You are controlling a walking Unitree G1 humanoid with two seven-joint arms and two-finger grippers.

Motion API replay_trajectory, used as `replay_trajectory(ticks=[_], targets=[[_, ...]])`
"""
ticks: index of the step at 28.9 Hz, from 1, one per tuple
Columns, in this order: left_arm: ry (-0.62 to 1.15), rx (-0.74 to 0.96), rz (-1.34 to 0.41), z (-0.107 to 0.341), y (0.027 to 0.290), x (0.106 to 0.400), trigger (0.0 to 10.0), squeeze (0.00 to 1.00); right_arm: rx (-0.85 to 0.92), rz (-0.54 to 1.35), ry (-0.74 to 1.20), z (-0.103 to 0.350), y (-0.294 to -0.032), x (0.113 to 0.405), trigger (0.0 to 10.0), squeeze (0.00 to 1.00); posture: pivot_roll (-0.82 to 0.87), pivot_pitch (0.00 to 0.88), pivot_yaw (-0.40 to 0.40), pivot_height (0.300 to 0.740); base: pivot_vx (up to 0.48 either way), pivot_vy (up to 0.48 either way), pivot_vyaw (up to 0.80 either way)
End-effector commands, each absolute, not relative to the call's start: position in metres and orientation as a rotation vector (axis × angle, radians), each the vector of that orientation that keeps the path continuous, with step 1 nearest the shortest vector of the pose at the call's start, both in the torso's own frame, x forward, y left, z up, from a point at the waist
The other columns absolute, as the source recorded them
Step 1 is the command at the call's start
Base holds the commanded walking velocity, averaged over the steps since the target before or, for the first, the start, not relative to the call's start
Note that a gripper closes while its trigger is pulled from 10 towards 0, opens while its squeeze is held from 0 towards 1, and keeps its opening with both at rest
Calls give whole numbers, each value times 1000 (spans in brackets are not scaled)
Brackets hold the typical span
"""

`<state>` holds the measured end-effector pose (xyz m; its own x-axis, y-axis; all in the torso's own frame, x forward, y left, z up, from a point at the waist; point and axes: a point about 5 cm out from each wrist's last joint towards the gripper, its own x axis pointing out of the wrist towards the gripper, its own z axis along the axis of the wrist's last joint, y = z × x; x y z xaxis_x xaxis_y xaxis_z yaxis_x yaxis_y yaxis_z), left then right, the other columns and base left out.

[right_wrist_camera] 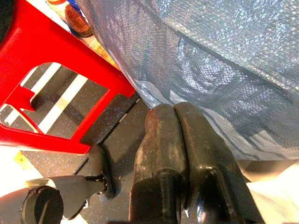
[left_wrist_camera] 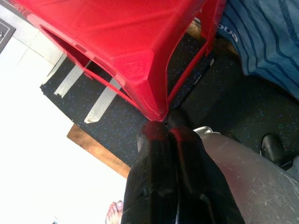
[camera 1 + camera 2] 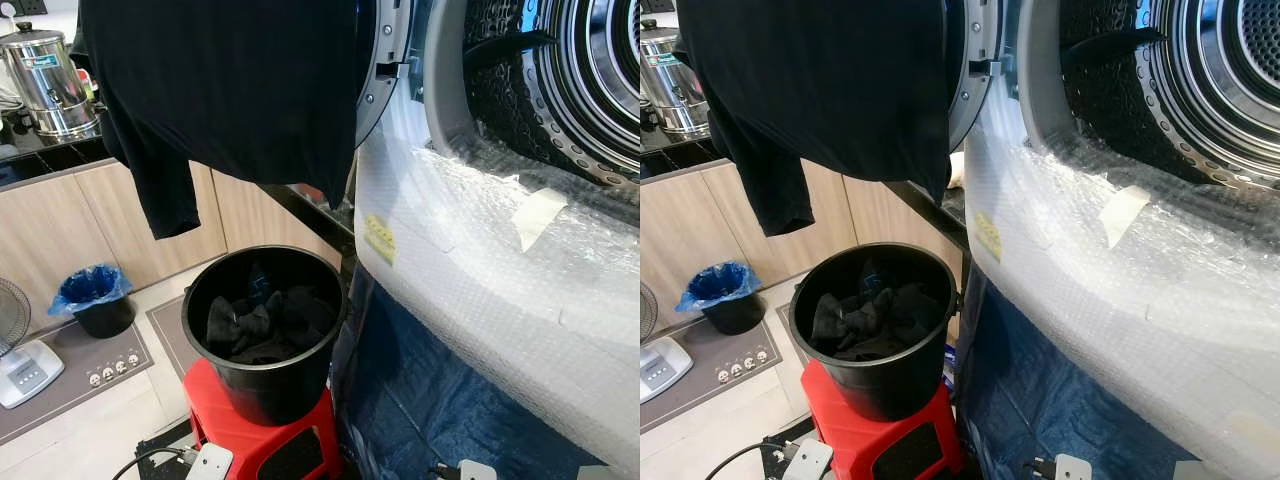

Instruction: Clothes washing

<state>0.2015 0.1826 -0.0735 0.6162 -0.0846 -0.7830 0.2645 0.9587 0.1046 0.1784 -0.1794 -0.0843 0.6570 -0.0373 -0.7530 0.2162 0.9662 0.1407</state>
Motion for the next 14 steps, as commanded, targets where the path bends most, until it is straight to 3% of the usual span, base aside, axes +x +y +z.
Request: replay_trajectory(ticks=[1, 14], targets=[[905, 215, -199, -74, 183, 201, 10000, 0, 225, -145, 850, -84, -180, 179, 10000, 0, 58, 6, 2, 740, 0, 0, 0], [899, 194, -201, -74, 179, 203, 10000, 0, 262, -134, 806, -80, -175, 187, 10000, 0, 8, 0, -1, 740, 0, 0, 0]])
